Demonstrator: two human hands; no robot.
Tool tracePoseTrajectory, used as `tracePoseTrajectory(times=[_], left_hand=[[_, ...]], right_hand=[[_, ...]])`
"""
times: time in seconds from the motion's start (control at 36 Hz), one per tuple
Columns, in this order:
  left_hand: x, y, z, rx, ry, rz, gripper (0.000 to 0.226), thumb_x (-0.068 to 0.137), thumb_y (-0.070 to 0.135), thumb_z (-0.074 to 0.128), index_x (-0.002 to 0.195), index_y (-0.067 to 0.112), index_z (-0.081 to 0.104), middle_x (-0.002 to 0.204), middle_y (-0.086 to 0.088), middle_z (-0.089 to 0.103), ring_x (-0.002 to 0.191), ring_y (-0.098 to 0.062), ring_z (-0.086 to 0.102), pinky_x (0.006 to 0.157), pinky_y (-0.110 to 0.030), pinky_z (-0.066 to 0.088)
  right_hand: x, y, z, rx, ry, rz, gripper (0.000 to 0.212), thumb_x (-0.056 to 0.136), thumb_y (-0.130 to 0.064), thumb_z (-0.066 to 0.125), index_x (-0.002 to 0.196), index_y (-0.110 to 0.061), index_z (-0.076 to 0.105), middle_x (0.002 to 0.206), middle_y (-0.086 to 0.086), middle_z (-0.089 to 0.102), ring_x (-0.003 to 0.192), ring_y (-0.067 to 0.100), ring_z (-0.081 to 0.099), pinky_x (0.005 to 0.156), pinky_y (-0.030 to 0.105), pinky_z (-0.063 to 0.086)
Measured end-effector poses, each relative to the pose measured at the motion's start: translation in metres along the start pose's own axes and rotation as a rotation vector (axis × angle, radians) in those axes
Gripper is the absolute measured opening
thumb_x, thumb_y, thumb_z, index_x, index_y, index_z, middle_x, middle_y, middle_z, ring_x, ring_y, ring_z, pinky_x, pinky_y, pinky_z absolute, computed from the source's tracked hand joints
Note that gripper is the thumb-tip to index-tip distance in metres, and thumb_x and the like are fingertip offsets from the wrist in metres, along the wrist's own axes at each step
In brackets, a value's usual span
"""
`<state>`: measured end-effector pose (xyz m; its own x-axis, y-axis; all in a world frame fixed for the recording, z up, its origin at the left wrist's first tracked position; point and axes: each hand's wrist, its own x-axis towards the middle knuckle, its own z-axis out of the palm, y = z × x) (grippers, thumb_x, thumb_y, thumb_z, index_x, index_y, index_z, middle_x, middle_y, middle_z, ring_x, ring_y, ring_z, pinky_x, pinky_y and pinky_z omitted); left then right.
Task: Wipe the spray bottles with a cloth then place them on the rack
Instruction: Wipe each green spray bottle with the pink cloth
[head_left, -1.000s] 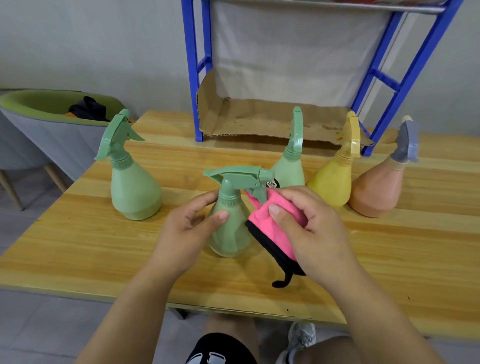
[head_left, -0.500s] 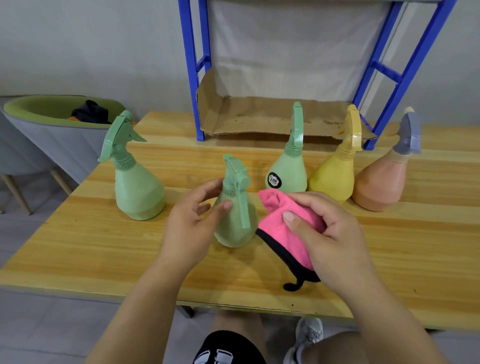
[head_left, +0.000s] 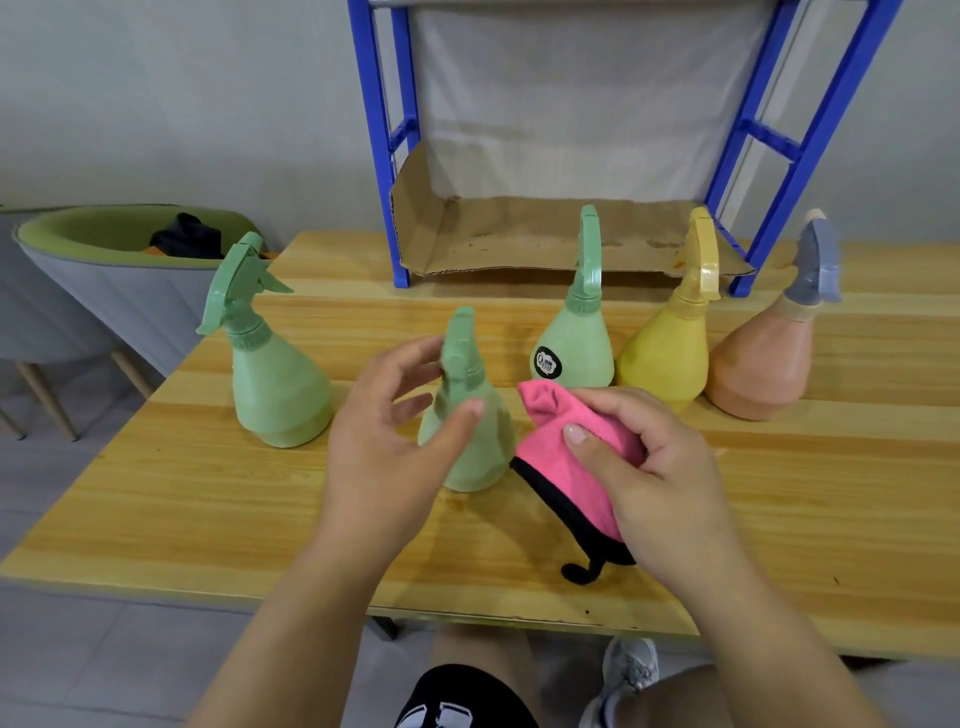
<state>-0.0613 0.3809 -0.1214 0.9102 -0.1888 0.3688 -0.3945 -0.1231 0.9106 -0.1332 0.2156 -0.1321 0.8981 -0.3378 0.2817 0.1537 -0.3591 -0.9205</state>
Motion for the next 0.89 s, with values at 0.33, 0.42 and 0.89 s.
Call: tracePoseTrajectory(times=[0.33, 0.42, 0.89], left_hand=[[0.006, -0.009, -0.015, -0.366, -0.044, -0.048, 0.026, 0.081, 0.008, 0.065, 0.105, 0.015, 0.061, 0.103, 0.004, 0.072, 0.108, -0.020, 0.064, 0.090, -0.032, 0.054], [0.005, -0.013, -0.018, -0.351, -0.034, -0.061, 0.024, 0.082, 0.010, 0.061, 0.107, 0.011, 0.062, 0.100, 0.002, 0.073, 0.103, -0.019, 0.066, 0.088, -0.034, 0.055], [0.011, -0.023, -0.023, -0.214, -0.057, 0.054, 0.014, 0.076, 0.025, 0.068, 0.087, 0.031, 0.074, 0.083, 0.012, 0.063, 0.084, -0.007, 0.059, 0.077, -0.019, 0.048]], right_hand=[[0.007, -0.009, 0.018, -0.055, 0.083, -0.154, 0.036, 0.082, -0.010, 0.073, 0.113, -0.026, 0.067, 0.112, -0.014, 0.061, 0.108, -0.002, 0.054, 0.091, 0.008, 0.040], [0.014, -0.014, 0.025, -0.102, 0.153, -0.259, 0.038, 0.081, -0.011, 0.074, 0.117, -0.019, 0.067, 0.113, -0.009, 0.059, 0.108, -0.003, 0.053, 0.093, 0.007, 0.038], [0.021, -0.003, 0.064, -0.186, 0.177, -0.571, 0.035, 0.082, -0.003, 0.069, 0.117, -0.002, 0.066, 0.107, 0.009, 0.061, 0.104, 0.013, 0.057, 0.091, 0.020, 0.048]])
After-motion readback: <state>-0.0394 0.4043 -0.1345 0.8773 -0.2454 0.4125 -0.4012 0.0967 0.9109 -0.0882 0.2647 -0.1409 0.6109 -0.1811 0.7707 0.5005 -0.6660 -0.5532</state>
